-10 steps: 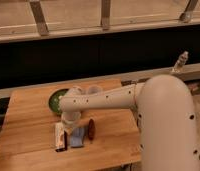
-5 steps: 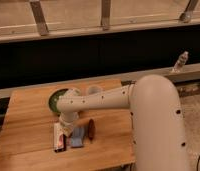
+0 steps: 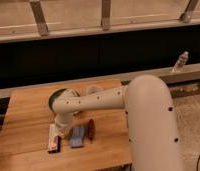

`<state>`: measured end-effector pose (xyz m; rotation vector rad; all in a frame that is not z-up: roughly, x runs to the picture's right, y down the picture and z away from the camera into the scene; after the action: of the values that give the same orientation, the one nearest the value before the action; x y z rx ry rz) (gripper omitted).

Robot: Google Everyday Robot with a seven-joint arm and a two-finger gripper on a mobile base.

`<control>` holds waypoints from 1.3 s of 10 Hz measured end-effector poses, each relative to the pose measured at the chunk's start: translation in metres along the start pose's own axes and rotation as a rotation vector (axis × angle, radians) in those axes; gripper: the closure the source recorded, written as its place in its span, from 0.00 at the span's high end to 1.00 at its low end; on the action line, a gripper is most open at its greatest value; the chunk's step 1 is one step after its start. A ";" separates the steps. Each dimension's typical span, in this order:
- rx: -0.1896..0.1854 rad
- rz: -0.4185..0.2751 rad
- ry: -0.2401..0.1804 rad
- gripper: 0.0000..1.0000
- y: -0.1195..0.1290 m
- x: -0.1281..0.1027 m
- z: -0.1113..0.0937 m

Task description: Push the eraser across the table

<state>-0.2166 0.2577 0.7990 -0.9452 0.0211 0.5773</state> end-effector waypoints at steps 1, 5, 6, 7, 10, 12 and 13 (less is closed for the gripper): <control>-0.012 -0.027 -0.002 0.00 0.009 -0.011 0.004; -0.062 -0.128 0.013 0.00 0.041 -0.043 0.021; -0.062 -0.125 0.010 0.00 0.040 -0.043 0.020; -0.061 -0.127 0.013 0.00 0.040 -0.043 0.020; -0.048 -0.178 0.020 0.00 0.045 -0.053 0.019; -0.001 -0.197 -0.003 0.00 0.054 -0.075 0.004; 0.037 -0.174 -0.023 0.00 0.047 -0.079 -0.013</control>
<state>-0.3035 0.2327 0.7770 -0.8944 -0.0700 0.4253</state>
